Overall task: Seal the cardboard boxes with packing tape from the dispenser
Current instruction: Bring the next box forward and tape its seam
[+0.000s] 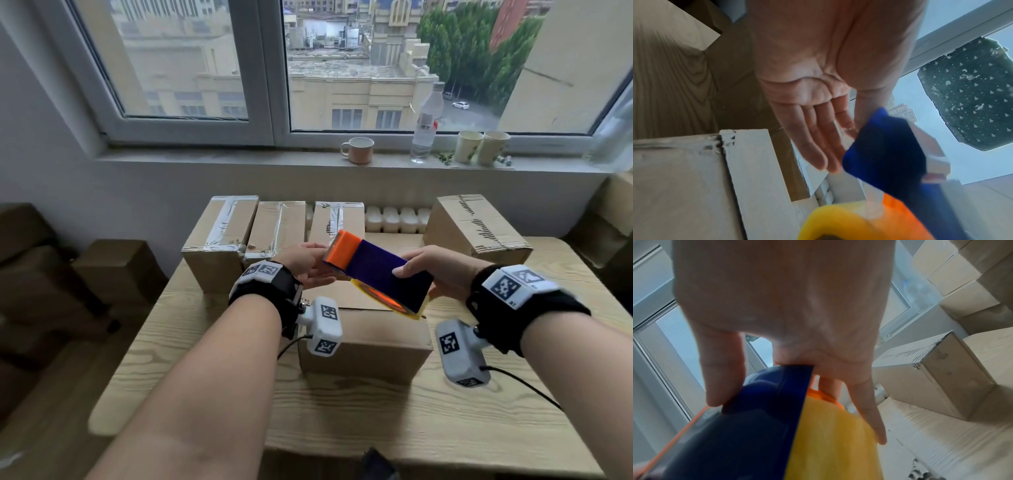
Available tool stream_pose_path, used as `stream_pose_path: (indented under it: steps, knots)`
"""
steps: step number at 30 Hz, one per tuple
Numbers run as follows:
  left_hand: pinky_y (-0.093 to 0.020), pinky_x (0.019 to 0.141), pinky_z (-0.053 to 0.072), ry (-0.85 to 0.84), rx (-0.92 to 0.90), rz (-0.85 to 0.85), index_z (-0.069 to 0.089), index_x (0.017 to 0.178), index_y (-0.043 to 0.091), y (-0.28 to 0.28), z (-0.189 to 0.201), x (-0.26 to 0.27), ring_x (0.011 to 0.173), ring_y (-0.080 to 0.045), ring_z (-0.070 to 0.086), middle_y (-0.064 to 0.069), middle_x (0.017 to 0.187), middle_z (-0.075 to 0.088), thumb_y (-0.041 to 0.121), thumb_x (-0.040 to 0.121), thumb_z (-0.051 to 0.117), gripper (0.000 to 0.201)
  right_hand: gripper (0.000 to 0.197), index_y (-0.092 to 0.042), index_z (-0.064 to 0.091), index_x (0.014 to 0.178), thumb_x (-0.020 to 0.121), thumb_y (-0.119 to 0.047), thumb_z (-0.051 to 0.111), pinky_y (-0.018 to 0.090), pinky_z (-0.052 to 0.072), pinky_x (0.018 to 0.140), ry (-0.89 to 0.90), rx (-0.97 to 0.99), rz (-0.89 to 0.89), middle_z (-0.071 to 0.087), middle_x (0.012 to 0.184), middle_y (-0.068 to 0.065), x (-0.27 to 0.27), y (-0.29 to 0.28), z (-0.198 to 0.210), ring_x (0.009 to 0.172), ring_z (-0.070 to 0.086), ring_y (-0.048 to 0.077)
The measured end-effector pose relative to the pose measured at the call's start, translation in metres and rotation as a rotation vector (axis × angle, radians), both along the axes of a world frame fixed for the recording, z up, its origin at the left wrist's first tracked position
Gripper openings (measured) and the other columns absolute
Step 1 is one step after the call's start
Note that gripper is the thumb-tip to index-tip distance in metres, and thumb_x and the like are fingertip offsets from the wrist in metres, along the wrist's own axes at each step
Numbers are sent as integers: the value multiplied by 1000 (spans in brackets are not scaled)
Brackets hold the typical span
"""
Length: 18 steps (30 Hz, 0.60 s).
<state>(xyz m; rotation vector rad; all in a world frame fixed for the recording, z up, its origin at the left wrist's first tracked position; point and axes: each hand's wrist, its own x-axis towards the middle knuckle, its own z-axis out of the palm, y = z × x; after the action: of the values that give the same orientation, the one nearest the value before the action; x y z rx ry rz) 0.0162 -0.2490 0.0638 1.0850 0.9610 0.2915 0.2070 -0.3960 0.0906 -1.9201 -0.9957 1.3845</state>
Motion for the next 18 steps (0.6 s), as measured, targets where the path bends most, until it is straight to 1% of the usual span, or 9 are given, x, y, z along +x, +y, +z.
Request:
stream_pose_path:
  steps: [4,6,8,9,11,13,15,16,18]
  knots:
    - [-26,53,58,58,37,66,55,113,12,9,-7,-4,87,-24,68,-15,102,68,14,90,65,25,47,-11,66,109,66,-29,63,35,50,73,-14,12,26,68,98,11,-5,6,0,92,64,24]
    - [-24,51,56,89,57,94,59,107,11,11,-10,-4,81,-22,67,-16,93,68,12,89,65,20,38,-14,66,98,63,-31,66,35,46,76,-58,66,6,67,94,10,-11,10,2,90,63,23]
    - [-21,50,53,138,54,91,62,91,11,10,-11,-3,71,-17,63,-12,76,66,6,88,62,5,36,-16,64,93,65,-34,78,34,48,75,-155,147,-24,67,93,9,-14,16,3,86,63,22]
    - [-21,49,52,170,42,92,61,82,10,10,-11,-2,67,-15,61,-10,67,65,3,87,60,9,44,-17,63,98,65,-37,84,33,51,77,-213,175,-14,67,96,6,-14,18,3,86,65,21]
    - [-22,51,48,219,46,106,54,69,9,9,-11,0,57,-13,57,-5,51,59,0,89,53,22,74,-23,57,120,58,-48,88,31,53,89,-318,177,95,64,111,-1,-18,20,7,97,64,16]
    - [-22,49,45,238,58,140,48,65,10,9,-14,1,45,-11,54,-1,40,53,0,91,49,28,99,-32,41,139,54,-49,89,32,49,98,-403,140,235,56,124,-6,-24,21,10,107,60,12]
    - [-21,47,43,228,61,217,47,68,12,9,-18,-4,47,-11,52,4,33,50,5,94,48,27,94,-39,36,140,62,-35,88,30,51,93,-448,147,294,56,122,-6,-31,22,15,102,61,12]
    - [-19,46,42,210,62,250,49,69,12,10,-20,-6,50,-11,49,4,34,50,6,95,48,26,88,-40,37,139,66,-28,84,27,52,88,-480,169,304,57,119,-6,-33,22,17,97,62,11]
    - [-17,46,33,165,38,227,54,64,12,11,-24,-9,48,-8,38,2,42,44,5,94,50,31,82,-42,39,138,69,-21,78,23,50,80,-568,217,336,57,116,-7,-34,21,21,93,60,9]
